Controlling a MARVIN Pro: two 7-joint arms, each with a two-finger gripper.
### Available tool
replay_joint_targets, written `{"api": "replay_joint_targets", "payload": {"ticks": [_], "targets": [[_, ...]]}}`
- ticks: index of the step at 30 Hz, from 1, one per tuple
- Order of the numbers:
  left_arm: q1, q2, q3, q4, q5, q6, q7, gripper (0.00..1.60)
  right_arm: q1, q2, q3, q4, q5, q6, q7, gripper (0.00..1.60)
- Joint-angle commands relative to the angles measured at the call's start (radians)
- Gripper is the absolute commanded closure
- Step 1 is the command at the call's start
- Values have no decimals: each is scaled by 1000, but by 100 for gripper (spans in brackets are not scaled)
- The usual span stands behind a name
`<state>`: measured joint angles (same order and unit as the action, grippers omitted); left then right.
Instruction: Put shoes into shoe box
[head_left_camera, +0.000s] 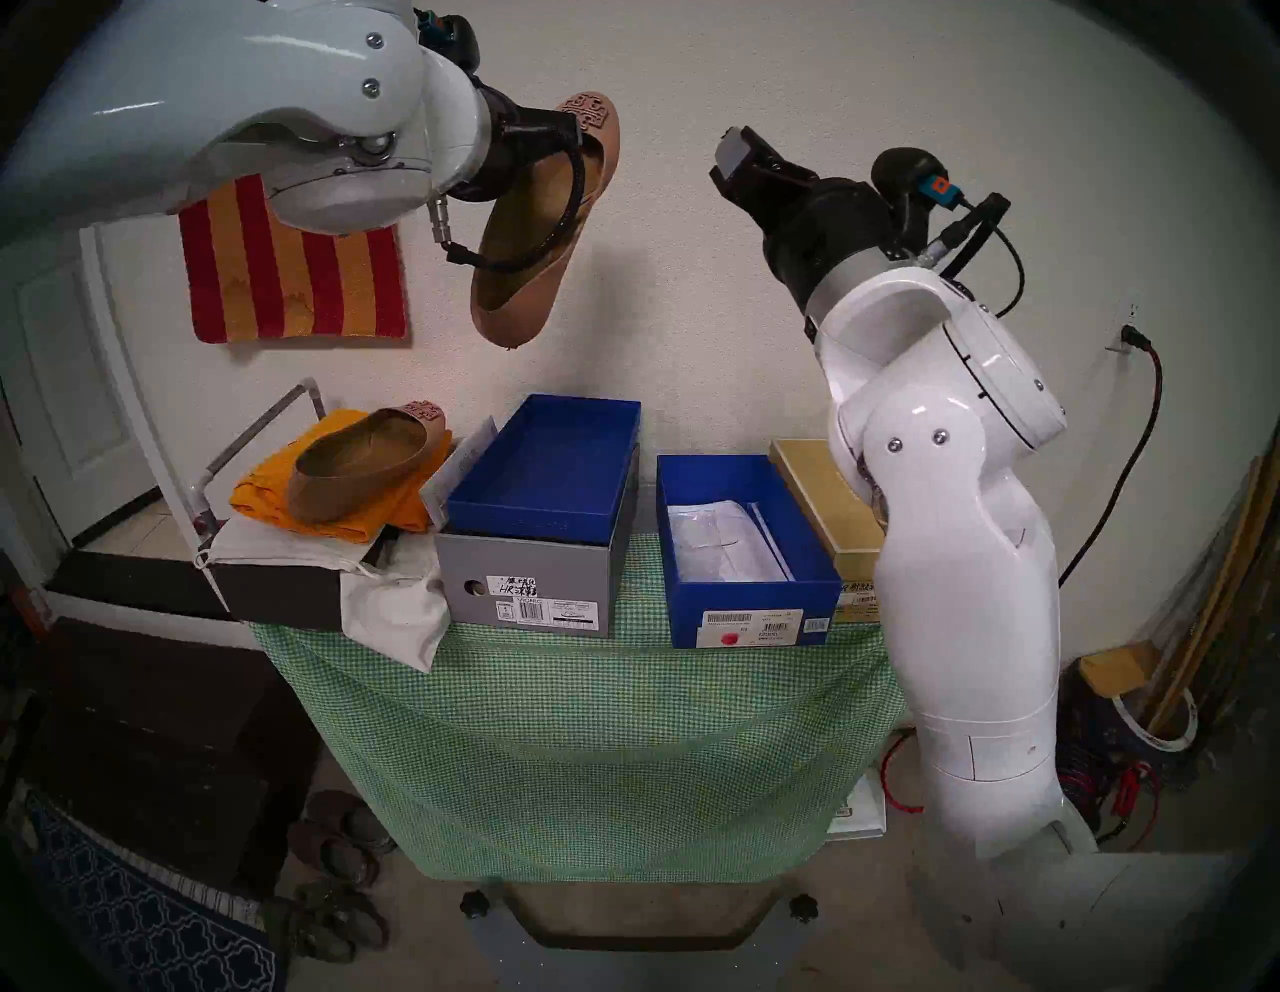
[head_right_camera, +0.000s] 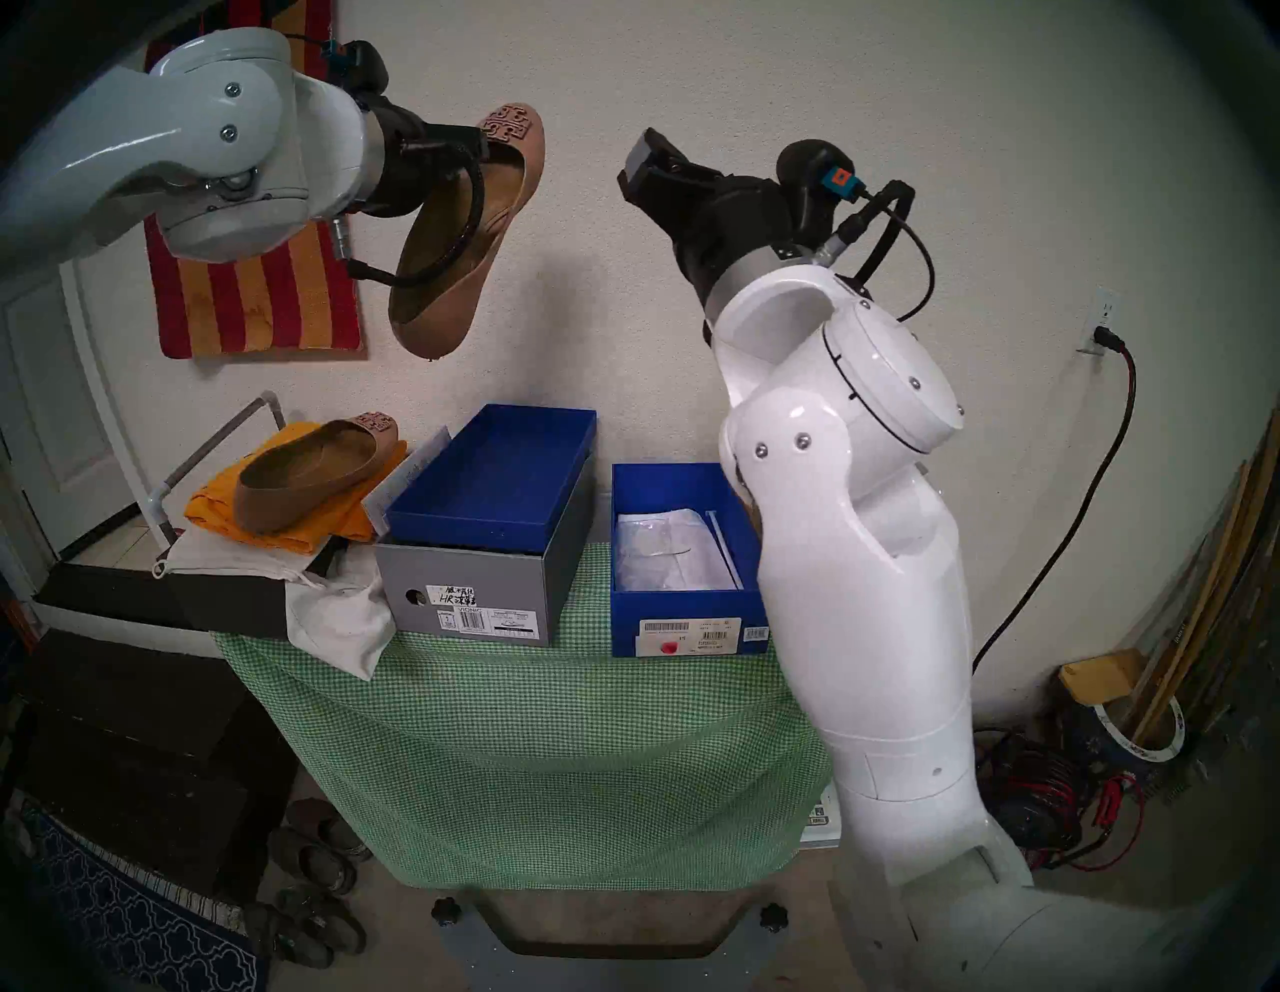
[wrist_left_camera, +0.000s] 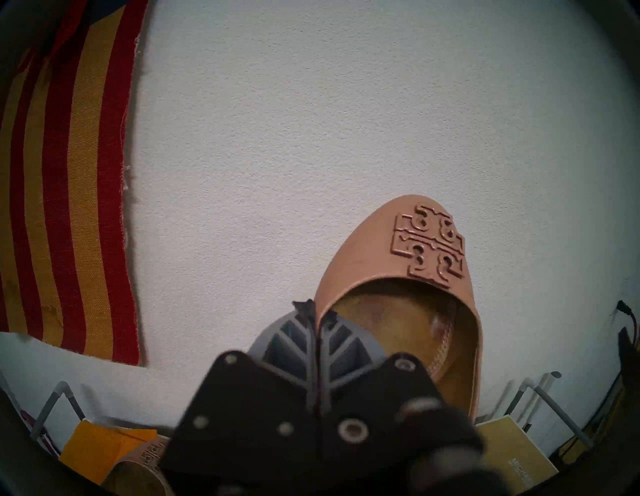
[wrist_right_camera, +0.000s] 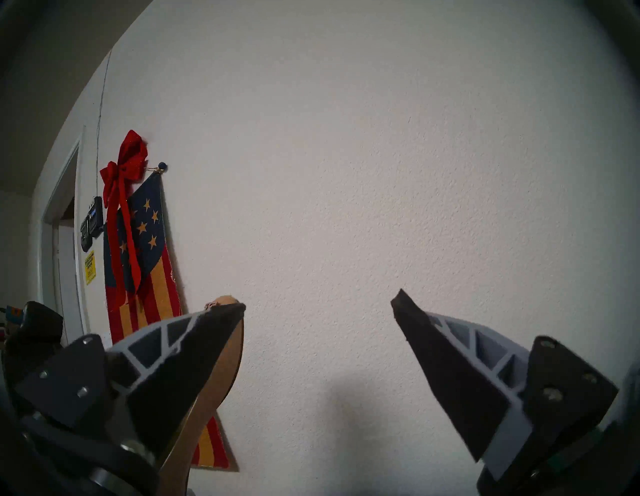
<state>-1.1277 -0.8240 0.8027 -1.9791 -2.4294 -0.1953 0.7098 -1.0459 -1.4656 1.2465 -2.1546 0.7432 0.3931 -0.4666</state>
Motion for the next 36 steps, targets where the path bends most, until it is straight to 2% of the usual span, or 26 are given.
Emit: {"api": "replay_joint_targets", "payload": {"ticks": [1, 10, 19, 30, 36], "targets": [[-3, -43, -49, -18, -14, -27, 5, 160, 3, -47, -31, 18, 0, -31, -15, 0], [4, -57, -66, -29, -23, -40, 11, 160, 12, -48, -62, 35, -6, -56, -18, 0], [13, -70, -74, -28, -24, -48, 3, 160, 11, -38, -59, 26, 20, -42, -7, 0], [24, -92, -92, -18, -35, -57, 4, 160, -23, -28, -62, 14, 34, -28, -9, 0], [17, -99, -104, -19, -46, -54, 10, 160, -44, -34, -62, 14, 36, -44, -7, 0]]}}
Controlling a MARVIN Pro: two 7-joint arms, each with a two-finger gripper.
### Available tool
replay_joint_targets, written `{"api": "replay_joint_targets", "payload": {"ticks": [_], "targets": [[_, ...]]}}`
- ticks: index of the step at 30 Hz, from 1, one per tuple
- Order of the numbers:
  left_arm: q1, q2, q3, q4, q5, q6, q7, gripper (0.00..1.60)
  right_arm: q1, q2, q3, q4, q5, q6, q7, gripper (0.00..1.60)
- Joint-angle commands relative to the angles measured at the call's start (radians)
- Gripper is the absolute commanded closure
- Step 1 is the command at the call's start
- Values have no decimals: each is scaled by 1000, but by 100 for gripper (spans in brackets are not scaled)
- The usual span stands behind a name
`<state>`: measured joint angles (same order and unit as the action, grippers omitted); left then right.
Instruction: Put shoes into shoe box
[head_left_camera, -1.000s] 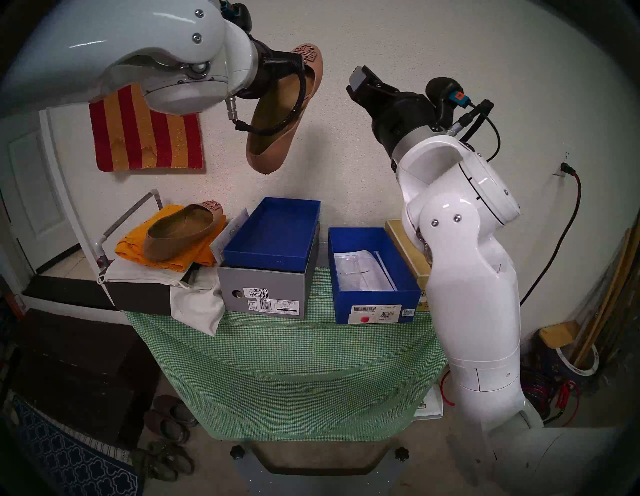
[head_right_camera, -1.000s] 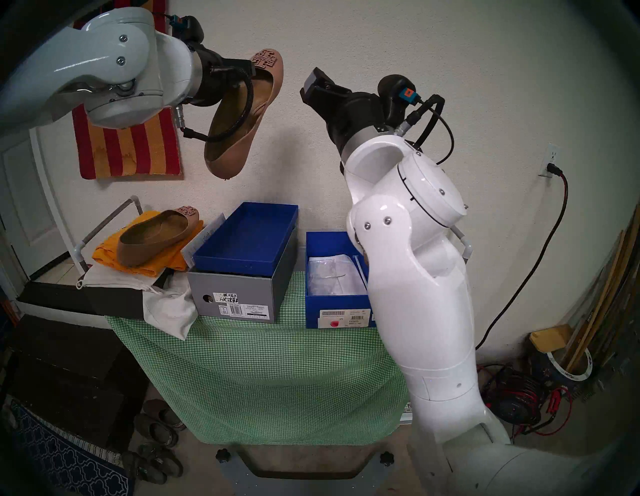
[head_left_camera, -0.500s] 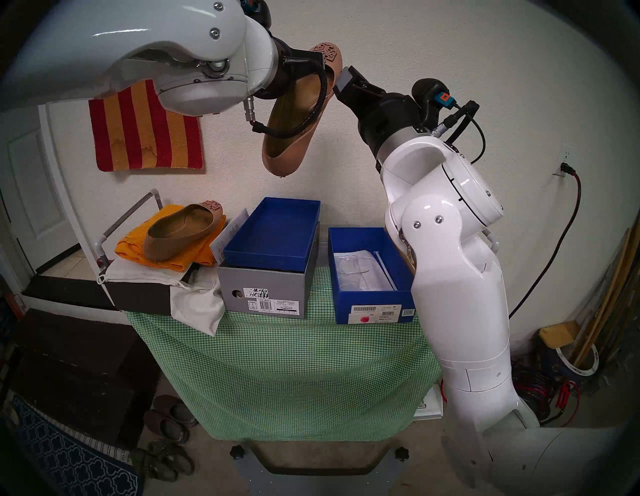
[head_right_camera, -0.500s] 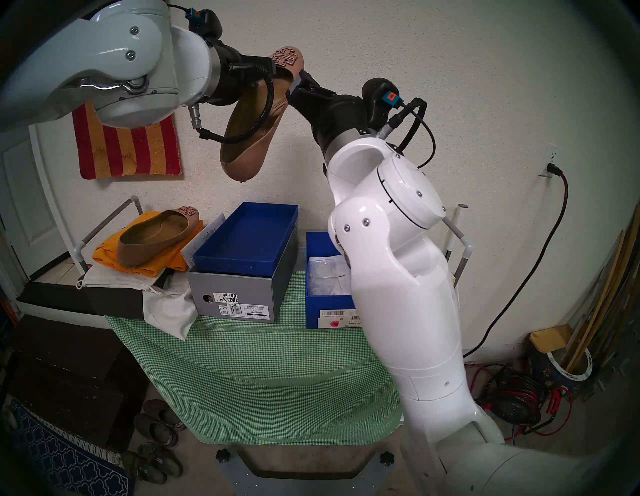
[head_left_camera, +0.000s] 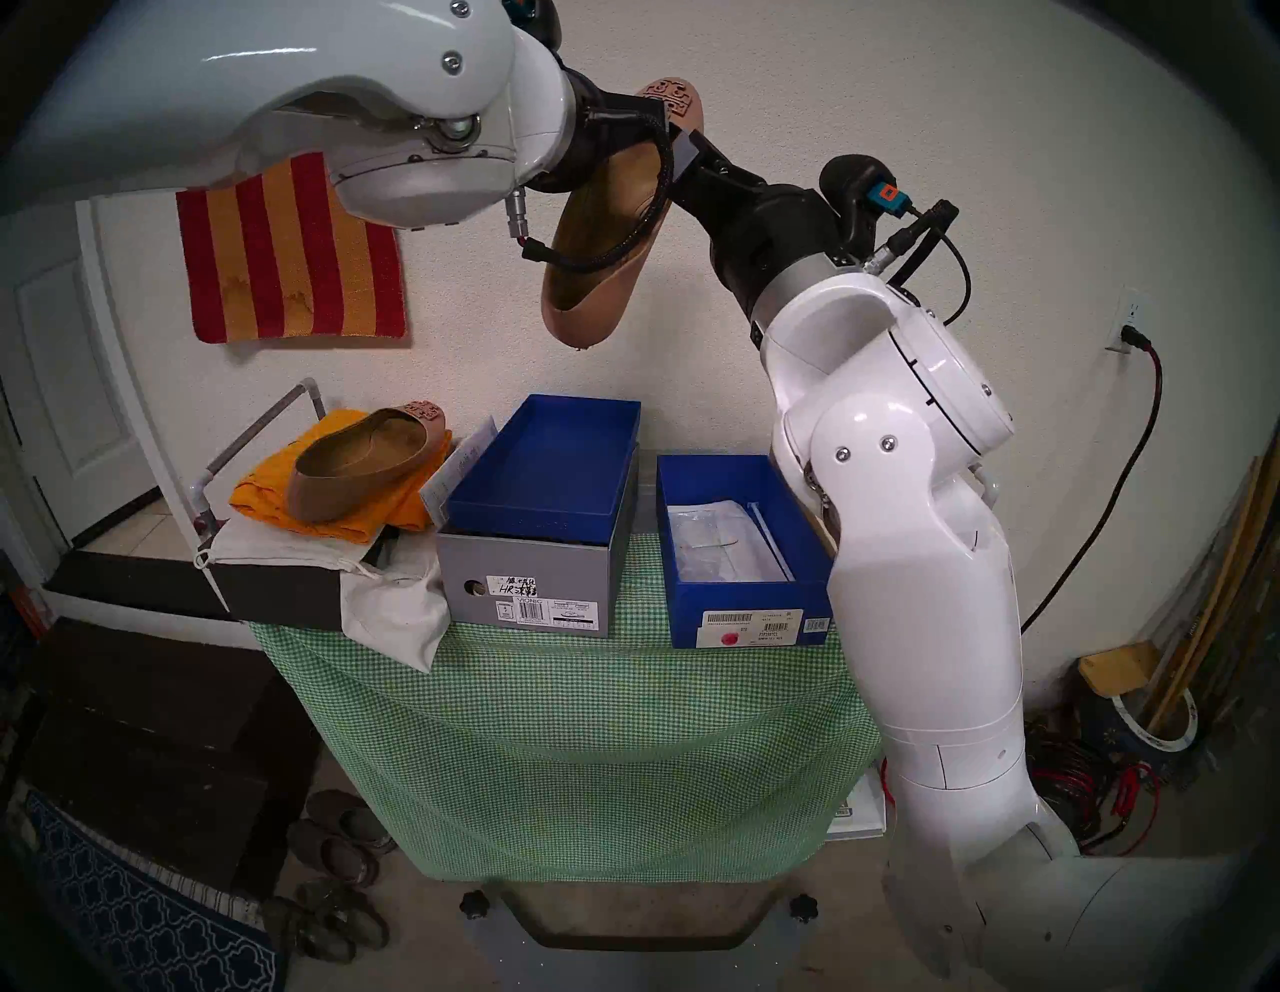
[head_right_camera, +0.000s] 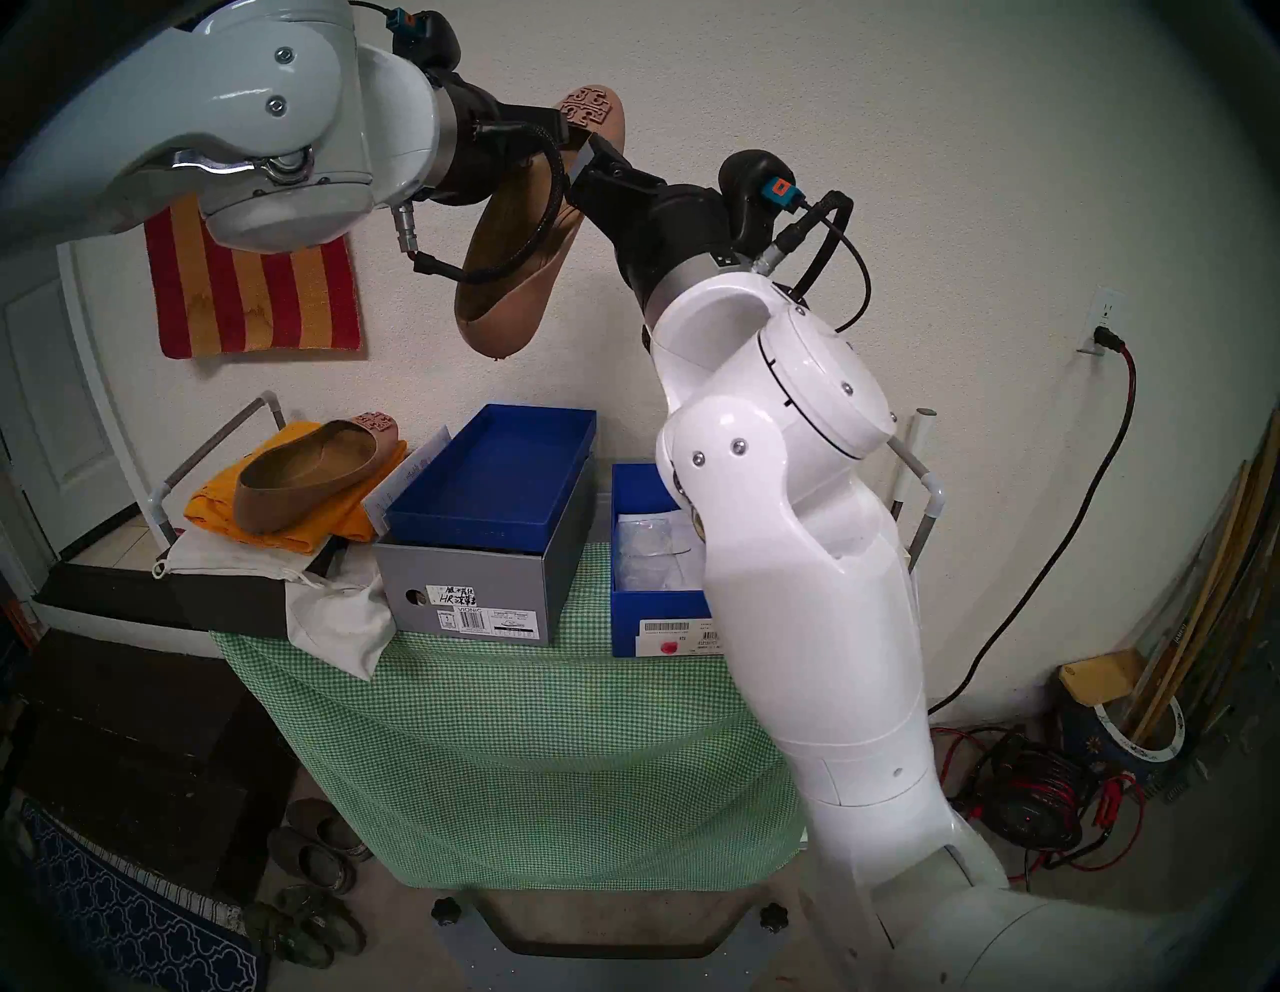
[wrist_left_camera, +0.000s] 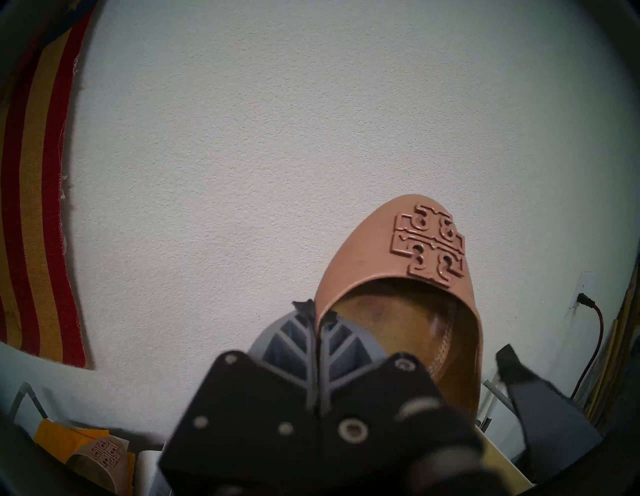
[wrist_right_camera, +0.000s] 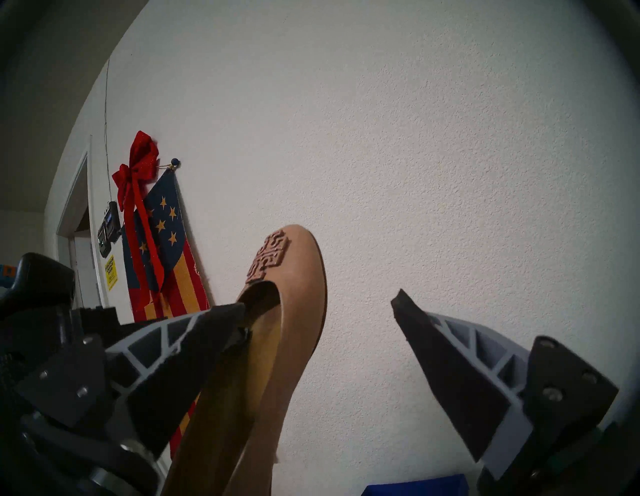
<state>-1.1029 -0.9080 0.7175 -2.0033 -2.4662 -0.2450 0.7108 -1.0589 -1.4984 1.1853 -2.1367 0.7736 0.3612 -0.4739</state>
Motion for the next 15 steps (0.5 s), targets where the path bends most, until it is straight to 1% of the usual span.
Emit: {"api": "replay_joint_targets", "payload": {"ticks": [1, 9, 15], "targets": [[-12, -11, -17, 1, -8, -3, 10, 160, -34, 0, 0, -9, 7, -13, 0, 0], [-47, 32, -6, -35, -12, 20, 18, 160, -53, -4, -1, -19, -1, -45, -1, 0], [-69, 55, -14, -65, -22, 33, 23, 160, -44, -3, -3, 19, -16, -82, 14, 0]]}}
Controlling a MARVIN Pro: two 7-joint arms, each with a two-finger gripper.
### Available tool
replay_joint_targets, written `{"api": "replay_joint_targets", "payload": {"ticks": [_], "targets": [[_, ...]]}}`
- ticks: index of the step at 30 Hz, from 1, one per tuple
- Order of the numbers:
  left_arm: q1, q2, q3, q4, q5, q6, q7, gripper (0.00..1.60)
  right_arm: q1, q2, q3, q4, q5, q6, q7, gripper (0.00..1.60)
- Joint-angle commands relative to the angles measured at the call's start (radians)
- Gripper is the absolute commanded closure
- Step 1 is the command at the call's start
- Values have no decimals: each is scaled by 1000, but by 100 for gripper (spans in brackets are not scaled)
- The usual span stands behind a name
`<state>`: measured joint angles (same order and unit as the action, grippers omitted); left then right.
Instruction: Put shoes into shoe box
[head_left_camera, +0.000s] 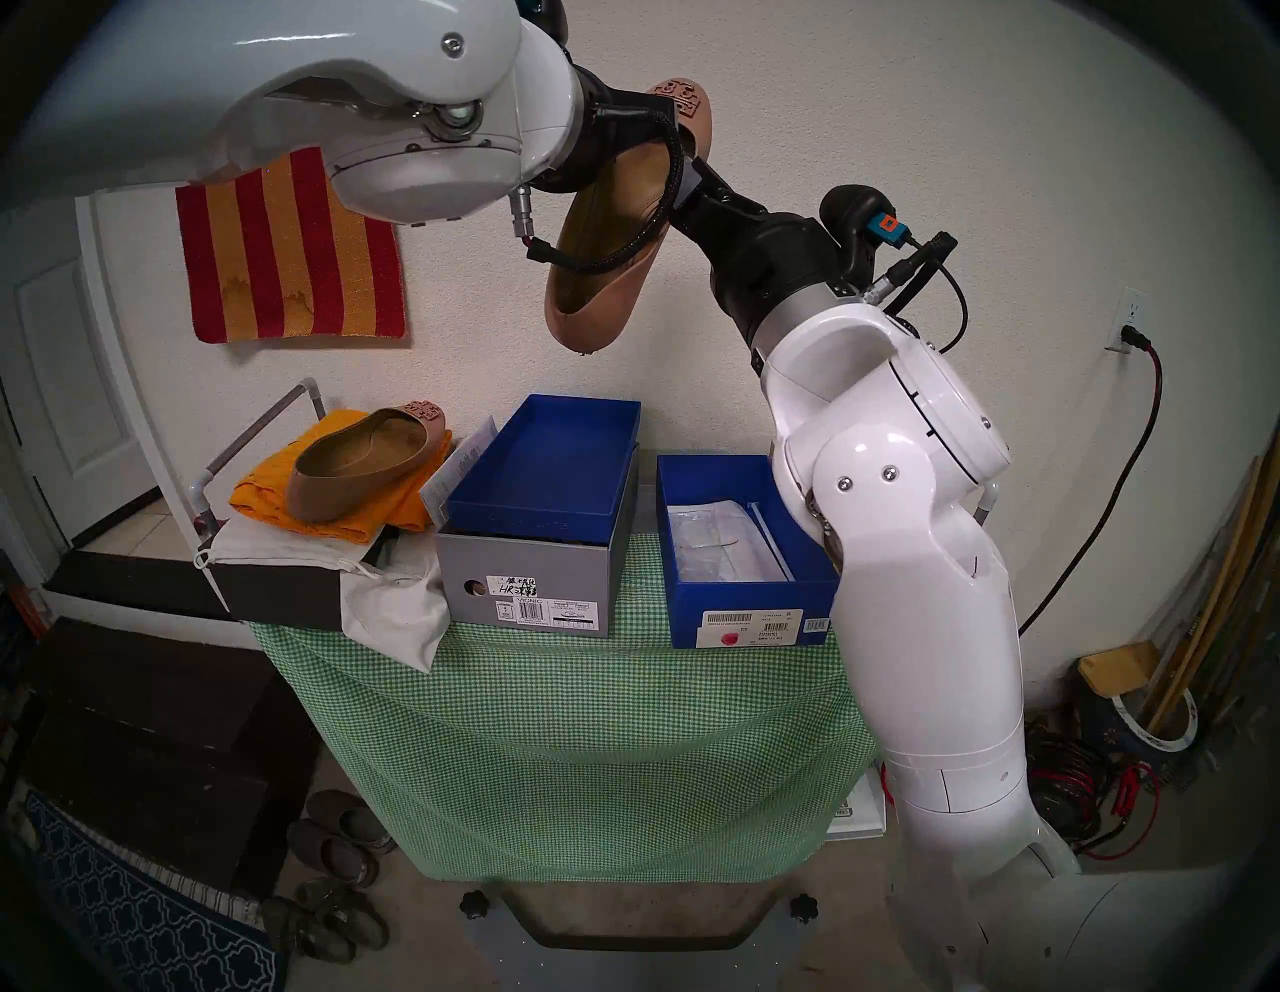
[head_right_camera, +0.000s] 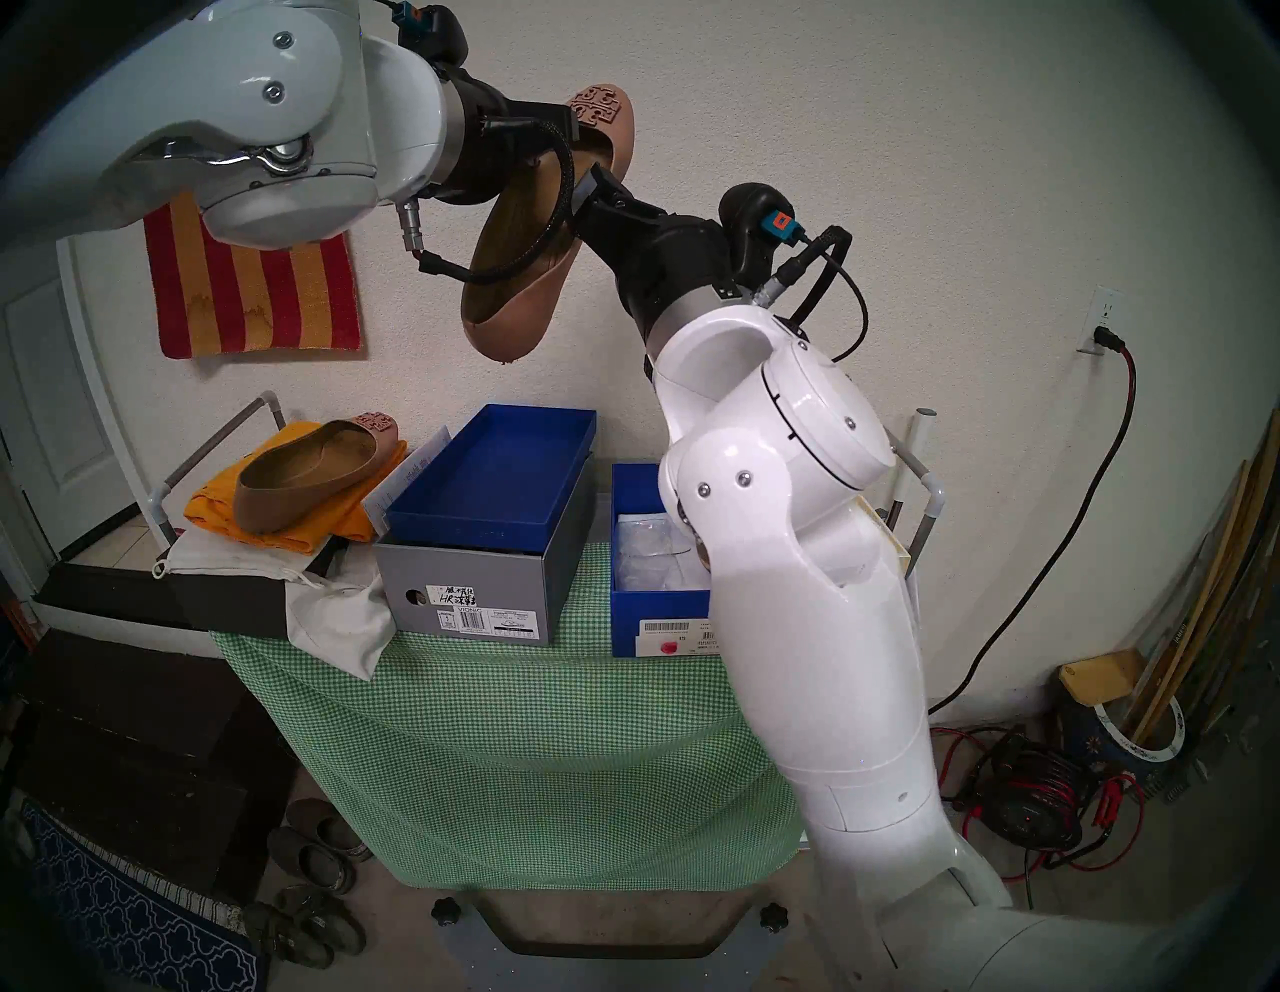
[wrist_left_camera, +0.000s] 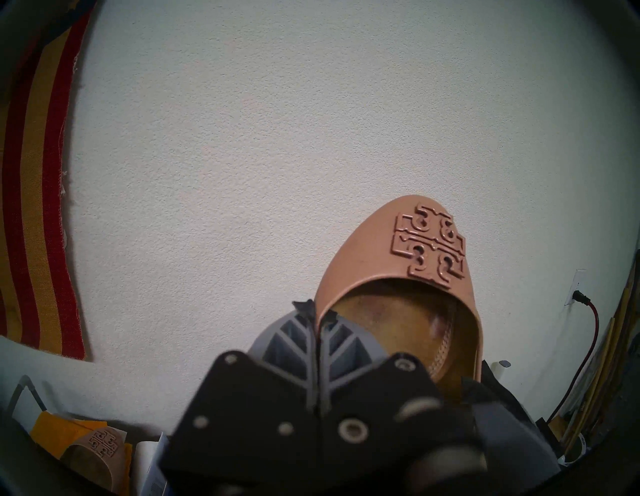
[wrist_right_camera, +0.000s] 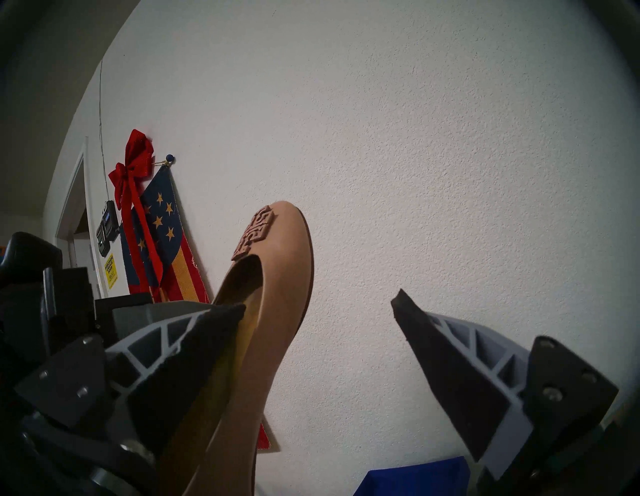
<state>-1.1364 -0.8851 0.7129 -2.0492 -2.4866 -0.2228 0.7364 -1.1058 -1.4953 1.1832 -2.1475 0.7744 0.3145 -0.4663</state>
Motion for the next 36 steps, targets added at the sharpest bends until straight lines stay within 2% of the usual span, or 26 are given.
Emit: {"api": "replay_joint_targets", "payload": {"ticks": [1, 10, 11, 12, 14, 18, 19, 20, 25, 27, 28, 29, 30, 32, 34, 36], "targets": [[-35, 42, -15, -25, -14, 9, -4, 160, 9, -7, 2, 39, -20, -40, 8, 0], [-56, 89, -10, -70, -26, 16, 7, 160, 28, -12, 8, 72, -38, -61, 20, 0], [-59, 96, -9, -73, -28, 18, 8, 160, 29, -11, 4, 71, -44, -63, 20, 23], [-62, 101, -5, -75, -25, 21, 10, 160, 28, -12, 2, 68, -45, -63, 19, 62], [-65, 108, -1, -78, -23, 23, 10, 160, 24, -11, -2, 65, -49, -66, 25, 82], [-69, 115, 1, -85, -24, 25, 13, 160, 13, 2, -8, 53, -54, -63, 44, 104], [-71, 116, 0, -86, -24, 26, 14, 160, 9, 1, -6, 47, -54, -64, 44, 122], [-71, 117, 0, -88, -25, 26, 14, 160, 7, 2, -5, 42, -54, -62, 44, 160], [-67, 113, -11, -98, -28, 30, -9, 160, -14, 23, 0, 25, -84, -65, 38, 160], [-60, 124, -23, -95, -50, 55, -44, 160, -22, 38, 3, 18, -100, -73, 47, 160], [-58, 127, -25, -93, -58, 72, -59, 136, -27, 41, 4, 16, -103, -76, 48, 160], [-48, 143, -32, -95, -66, 82, -100, 16, -32, 45, 1, 13, -117, -84, 47, 160], [-44, 146, -36, -95, -79, 82, -106, 0, -34, 52, -1, 10, -129, -89, 48, 160], [-32, 169, -47, -90, -111, 102, -152, 0, -40, 55, -2, 6, -146, -103, 46, 160], [-32, 160, -48, -81, -135, 163, -179, 0, -43, 46, -2, 11, -180, -130, 24, 160], [-23, 163, -52, -83, -145, 164, -198, 0, -38, 44, -2, 19, -202, -149, 18, 160]]}}
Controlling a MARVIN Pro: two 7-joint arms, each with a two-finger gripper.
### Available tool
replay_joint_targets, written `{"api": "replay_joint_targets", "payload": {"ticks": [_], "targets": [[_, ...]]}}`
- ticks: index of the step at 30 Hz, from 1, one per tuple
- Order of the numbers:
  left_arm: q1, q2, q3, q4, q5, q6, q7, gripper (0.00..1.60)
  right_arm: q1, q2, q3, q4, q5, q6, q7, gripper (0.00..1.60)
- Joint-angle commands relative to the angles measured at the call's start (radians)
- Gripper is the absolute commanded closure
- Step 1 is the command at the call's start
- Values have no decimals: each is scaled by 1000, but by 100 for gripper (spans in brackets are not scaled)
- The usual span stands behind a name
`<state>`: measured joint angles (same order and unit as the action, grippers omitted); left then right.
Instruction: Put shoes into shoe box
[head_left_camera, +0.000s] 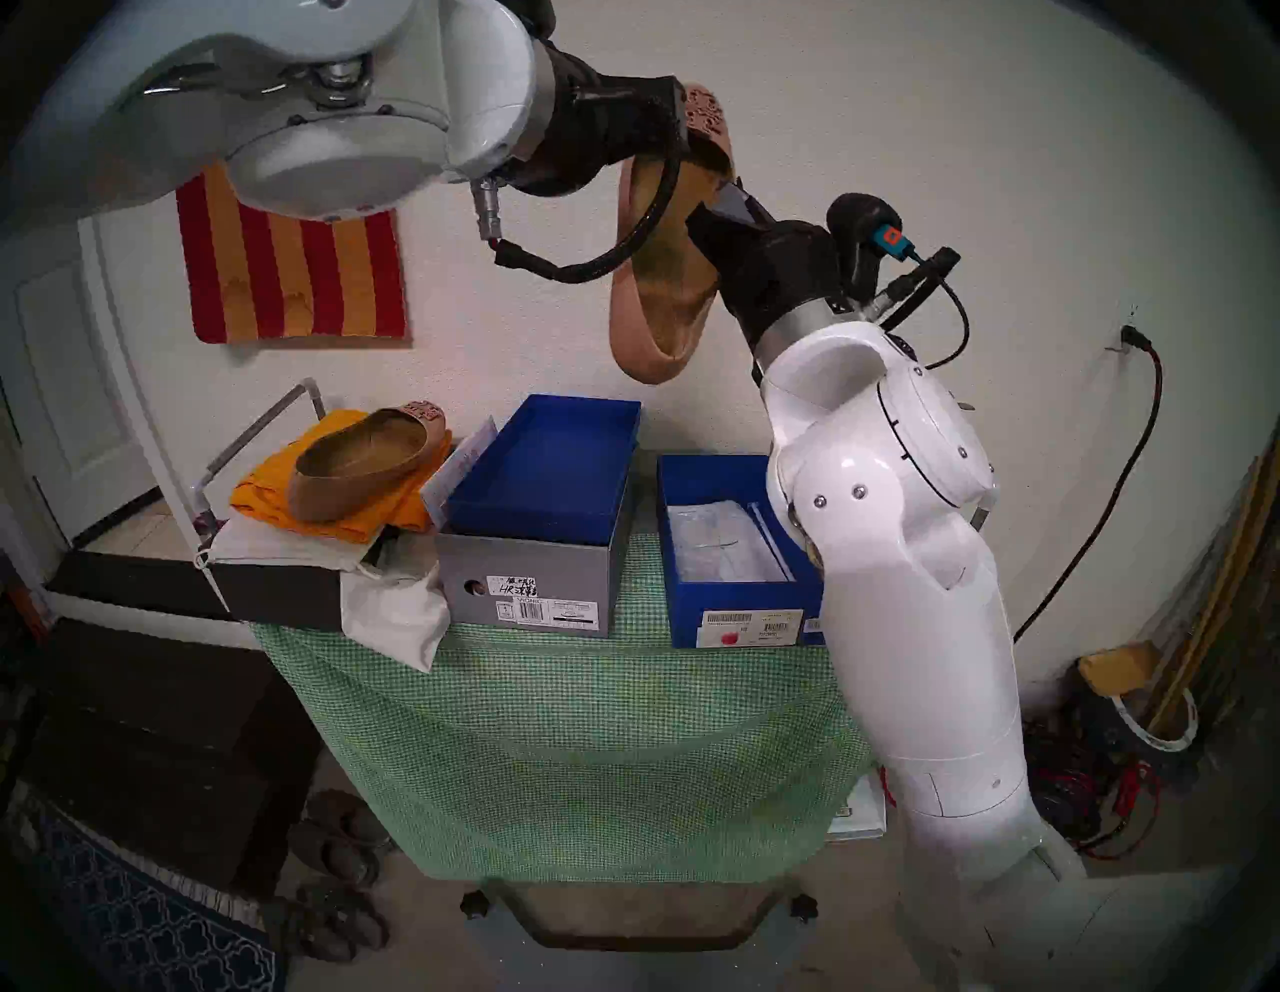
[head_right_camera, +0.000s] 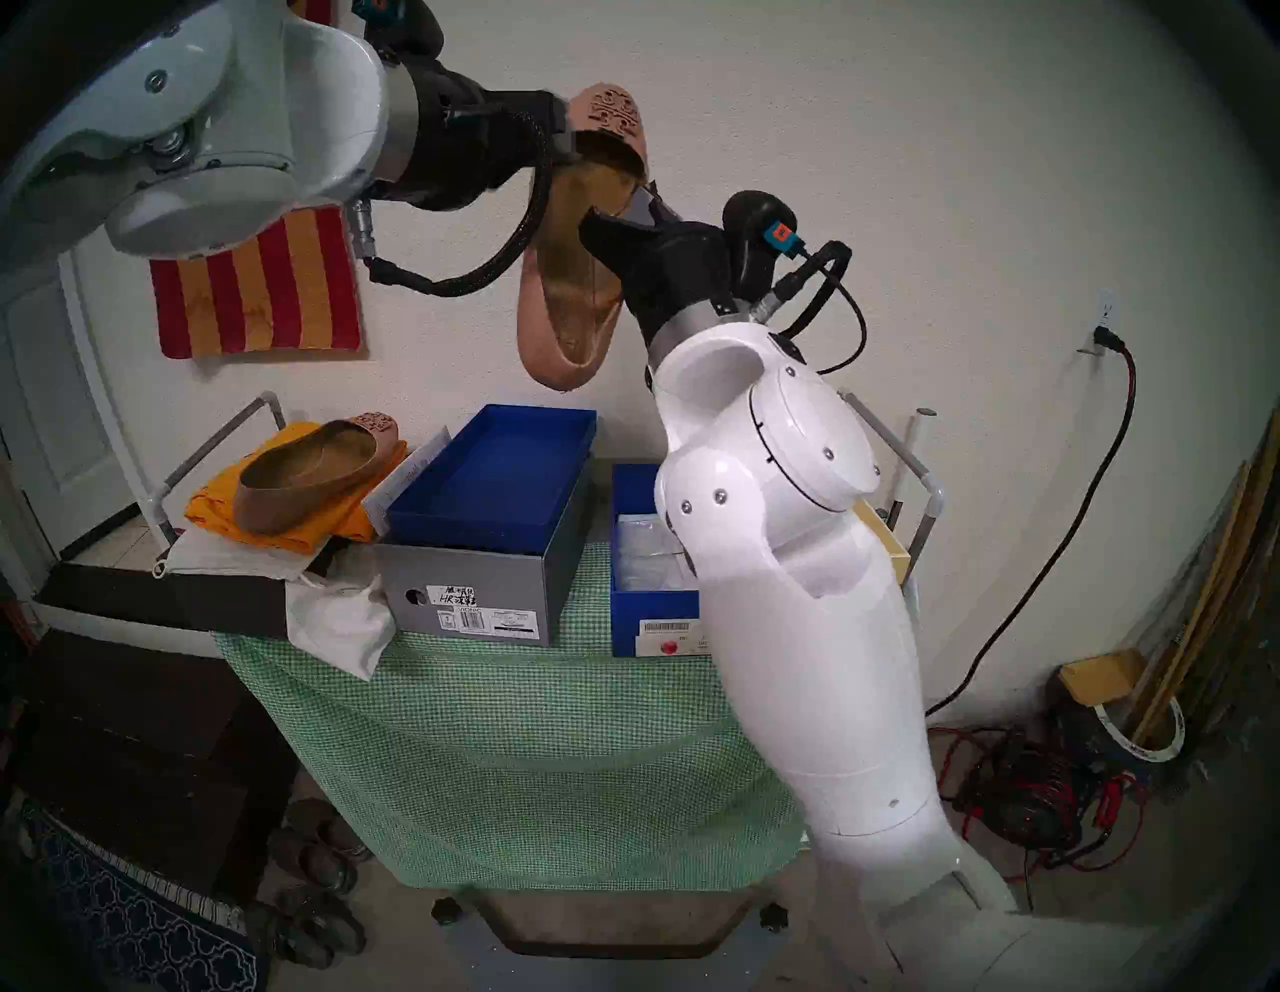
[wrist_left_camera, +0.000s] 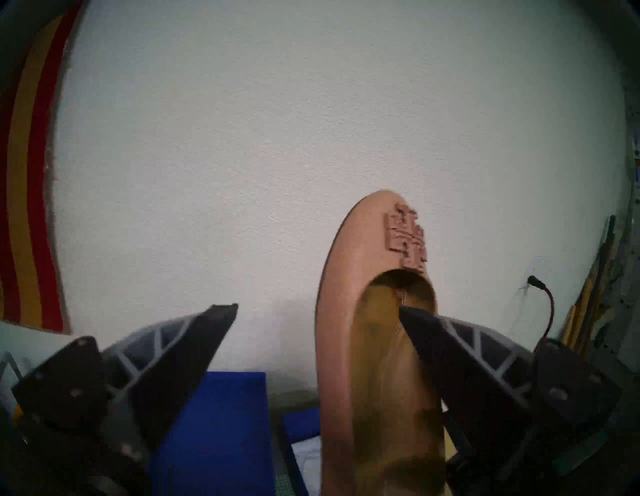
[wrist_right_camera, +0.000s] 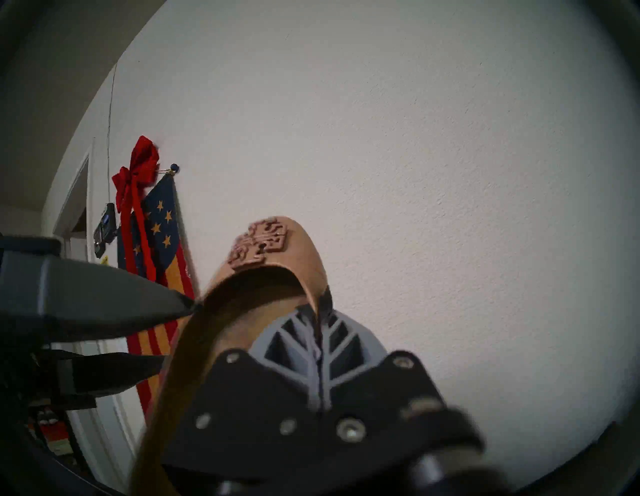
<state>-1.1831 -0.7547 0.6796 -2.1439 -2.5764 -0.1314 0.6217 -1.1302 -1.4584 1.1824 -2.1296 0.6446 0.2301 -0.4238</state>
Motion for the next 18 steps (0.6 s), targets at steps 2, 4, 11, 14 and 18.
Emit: {"api": "replay_joint_targets", "payload": {"ticks": [2, 4, 11, 14, 18], "targets": [[32, 38, -25, 11, -79, 98, -115, 0, 4, -2, 6, 14, -96, -86, -38, 160], [31, 42, -30, 8, -94, 113, -128, 0, 27, -15, 17, 32, -119, -109, -54, 160], [-3, 110, -11, -9, -97, 144, -129, 0, 101, 1, 55, 62, -162, -78, -78, 160], [-36, 143, 15, -32, -63, 130, -82, 0, 98, -16, 74, 48, -144, -56, -105, 160], [-79, 167, 58, -68, 10, 79, 4, 0, 78, -1, 76, 11, -141, -6, -119, 160]]}}
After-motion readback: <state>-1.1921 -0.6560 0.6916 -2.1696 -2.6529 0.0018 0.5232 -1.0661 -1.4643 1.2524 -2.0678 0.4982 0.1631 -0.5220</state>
